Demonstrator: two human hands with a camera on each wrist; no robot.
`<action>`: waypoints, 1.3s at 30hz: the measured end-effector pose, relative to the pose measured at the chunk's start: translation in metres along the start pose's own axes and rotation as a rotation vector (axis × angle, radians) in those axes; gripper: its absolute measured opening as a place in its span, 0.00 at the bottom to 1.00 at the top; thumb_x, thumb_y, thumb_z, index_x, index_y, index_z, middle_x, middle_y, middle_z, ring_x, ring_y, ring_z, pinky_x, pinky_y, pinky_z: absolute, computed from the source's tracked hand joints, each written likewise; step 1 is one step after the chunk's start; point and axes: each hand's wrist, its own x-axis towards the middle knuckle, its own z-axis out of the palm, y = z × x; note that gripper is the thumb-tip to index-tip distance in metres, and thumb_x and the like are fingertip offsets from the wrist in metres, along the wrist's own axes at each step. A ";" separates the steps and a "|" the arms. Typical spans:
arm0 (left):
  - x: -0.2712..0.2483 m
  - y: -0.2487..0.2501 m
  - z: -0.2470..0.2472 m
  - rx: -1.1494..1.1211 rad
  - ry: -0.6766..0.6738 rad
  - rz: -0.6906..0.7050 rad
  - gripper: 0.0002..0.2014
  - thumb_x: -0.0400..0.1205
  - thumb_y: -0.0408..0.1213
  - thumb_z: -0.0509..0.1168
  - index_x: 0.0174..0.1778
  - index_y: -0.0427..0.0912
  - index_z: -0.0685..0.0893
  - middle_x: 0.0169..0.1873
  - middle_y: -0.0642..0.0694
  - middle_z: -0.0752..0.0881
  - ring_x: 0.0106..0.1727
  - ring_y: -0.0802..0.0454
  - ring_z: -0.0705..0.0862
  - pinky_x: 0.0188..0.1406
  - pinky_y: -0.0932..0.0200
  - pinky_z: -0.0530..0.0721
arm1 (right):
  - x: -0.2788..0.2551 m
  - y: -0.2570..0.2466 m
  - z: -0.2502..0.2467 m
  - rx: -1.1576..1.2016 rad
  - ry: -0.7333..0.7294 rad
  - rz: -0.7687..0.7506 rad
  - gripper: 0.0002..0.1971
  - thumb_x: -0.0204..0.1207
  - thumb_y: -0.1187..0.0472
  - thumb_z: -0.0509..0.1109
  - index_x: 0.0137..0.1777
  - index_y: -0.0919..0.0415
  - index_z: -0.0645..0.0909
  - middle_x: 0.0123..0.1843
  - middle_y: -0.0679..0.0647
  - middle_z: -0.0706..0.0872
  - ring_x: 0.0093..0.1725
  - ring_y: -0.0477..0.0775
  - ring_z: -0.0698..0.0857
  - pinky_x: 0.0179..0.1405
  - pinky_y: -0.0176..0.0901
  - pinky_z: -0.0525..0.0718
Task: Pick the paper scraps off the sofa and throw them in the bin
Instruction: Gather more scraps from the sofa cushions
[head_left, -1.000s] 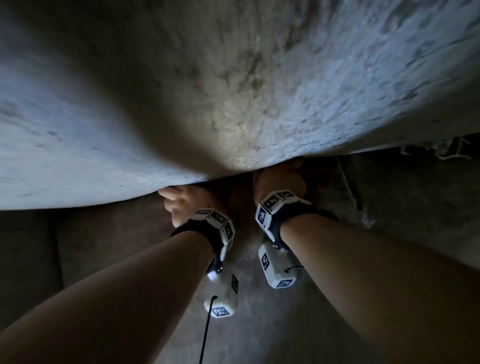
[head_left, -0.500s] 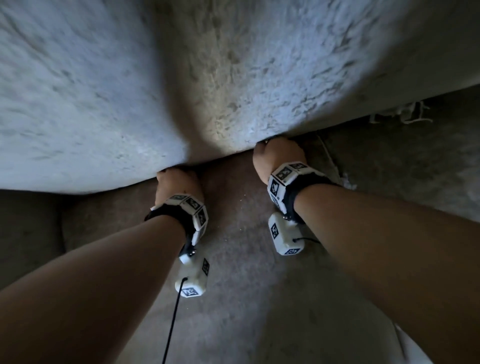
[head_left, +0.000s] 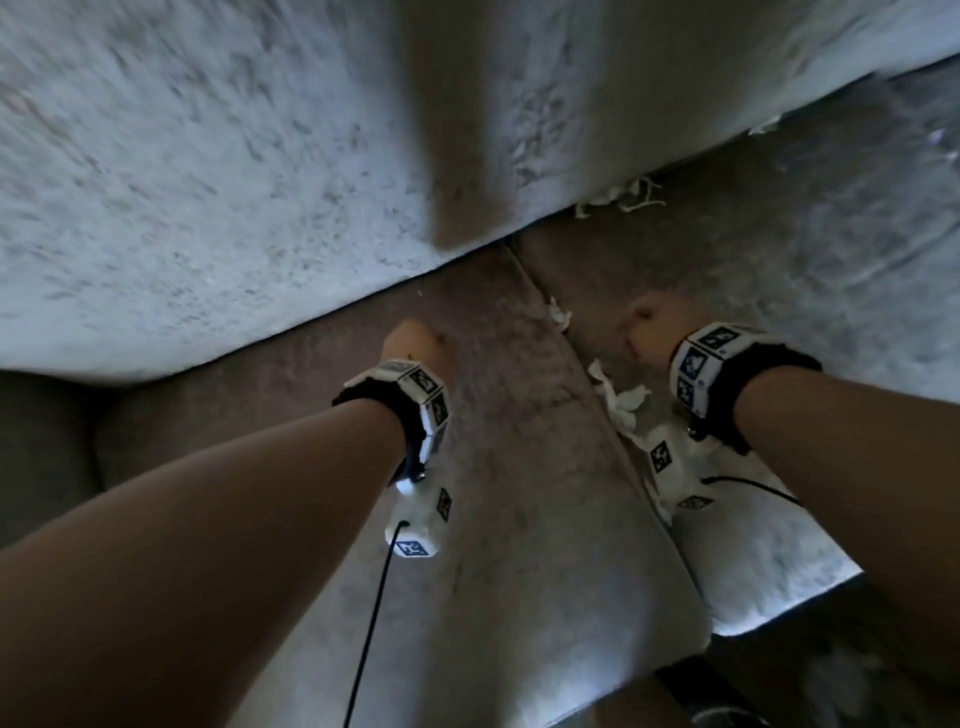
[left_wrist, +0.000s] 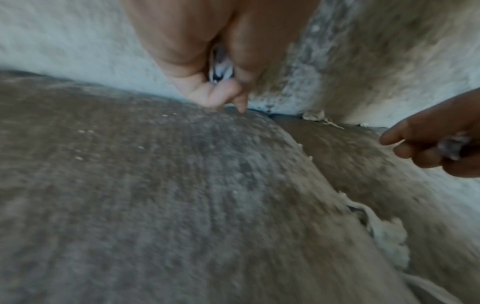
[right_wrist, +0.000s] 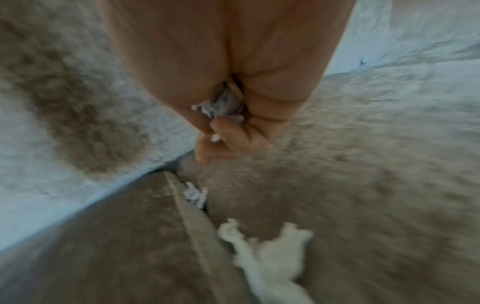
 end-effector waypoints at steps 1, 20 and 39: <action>-0.008 0.009 0.006 0.002 -0.029 0.023 0.26 0.84 0.46 0.64 0.22 0.42 0.64 0.20 0.46 0.64 0.20 0.50 0.61 0.24 0.61 0.64 | 0.002 0.018 -0.002 -0.039 -0.003 -0.035 0.10 0.82 0.63 0.62 0.50 0.61 0.86 0.58 0.61 0.87 0.57 0.63 0.84 0.48 0.42 0.76; -0.012 0.114 0.087 0.272 0.052 0.090 0.17 0.84 0.50 0.55 0.54 0.38 0.76 0.52 0.35 0.86 0.47 0.36 0.84 0.43 0.51 0.79 | 0.033 0.083 0.020 -0.618 -0.475 -0.751 0.55 0.57 0.41 0.83 0.80 0.56 0.57 0.62 0.56 0.84 0.59 0.62 0.84 0.56 0.48 0.82; 0.070 0.115 0.146 0.631 -0.032 0.134 0.25 0.84 0.38 0.57 0.77 0.48 0.58 0.45 0.39 0.88 0.44 0.36 0.88 0.32 0.49 0.76 | 0.074 0.088 0.088 -0.774 -0.267 -0.995 0.08 0.59 0.54 0.78 0.36 0.56 0.87 0.14 0.53 0.78 0.10 0.55 0.77 0.11 0.37 0.72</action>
